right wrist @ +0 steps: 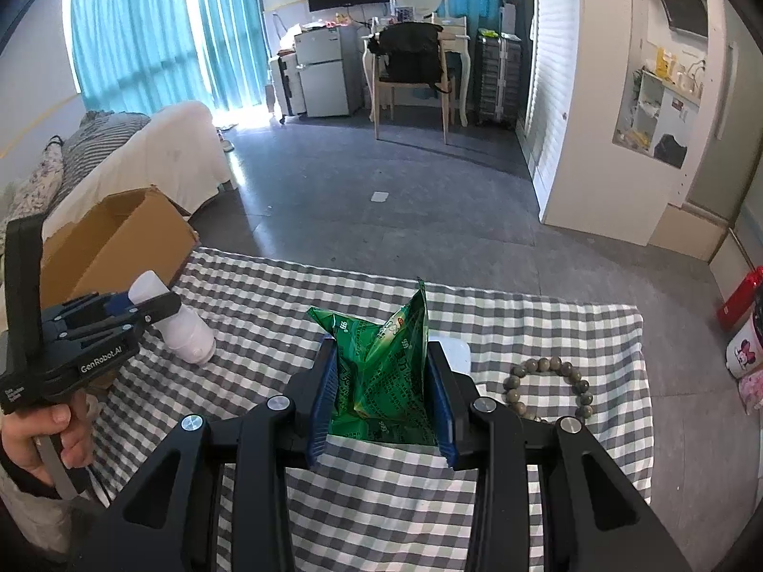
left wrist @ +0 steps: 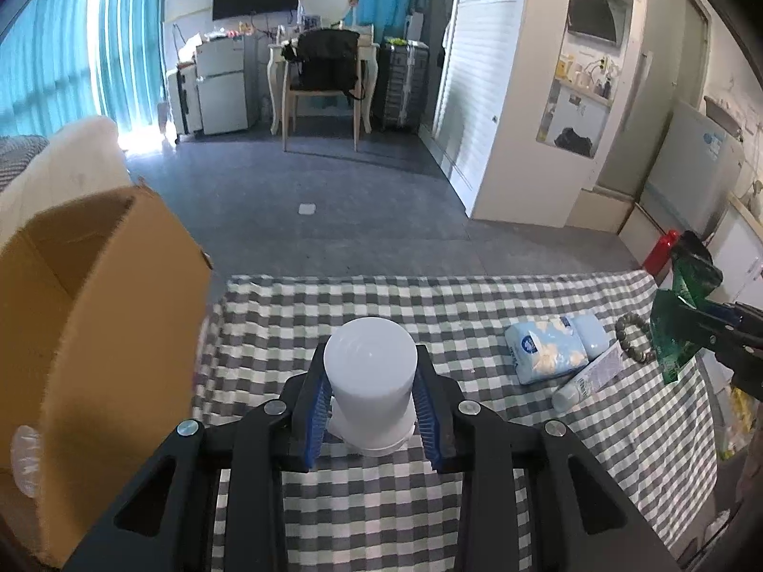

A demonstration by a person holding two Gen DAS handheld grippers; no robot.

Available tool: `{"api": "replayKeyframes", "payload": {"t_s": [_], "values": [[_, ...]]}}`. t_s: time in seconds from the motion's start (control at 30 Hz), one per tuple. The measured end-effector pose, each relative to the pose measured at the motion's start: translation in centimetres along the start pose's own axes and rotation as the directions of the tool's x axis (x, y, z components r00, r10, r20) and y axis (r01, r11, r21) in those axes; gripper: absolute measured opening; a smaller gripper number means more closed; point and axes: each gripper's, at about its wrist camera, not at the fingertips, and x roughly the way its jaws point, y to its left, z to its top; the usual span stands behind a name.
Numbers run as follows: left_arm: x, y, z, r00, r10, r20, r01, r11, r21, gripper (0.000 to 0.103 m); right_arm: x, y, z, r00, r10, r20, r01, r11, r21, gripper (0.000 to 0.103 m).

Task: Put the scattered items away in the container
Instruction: 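Carry spray bottle and snack bag to the box and release both inside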

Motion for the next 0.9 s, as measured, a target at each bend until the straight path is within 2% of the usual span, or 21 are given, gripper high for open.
{"api": "replayKeyframes", "payload": {"t_s": [0.2,0.4,0.67,0.9], "values": [[-3.9,1.2,0.8,0.997,0.031,0.066,-0.03,0.999,-0.017,0.032,-1.7,2.1,0.9,0.999,0.024,0.037,-0.022,0.999,-0.034,0.035],[-8.9,3.3,1.5,0.986,0.077,0.146,-0.071,0.997,-0.042,0.032,-3.7,5.2,1.9,0.995,0.056,0.084,-0.049,0.995,-0.082,0.035],[-15.4,7.7,1.4,0.957,0.18,0.229,-0.162,0.982,-0.099,0.032,-5.6,10.2,3.3,0.982,0.129,0.137,-0.107,0.982,-0.156,0.035],[-18.3,11.9,0.0,0.932,0.282,0.227,-0.247,0.954,-0.171,0.032,-6.0,15.4,4.6,0.964,0.22,0.152,-0.18,0.954,-0.239,0.035]]}}
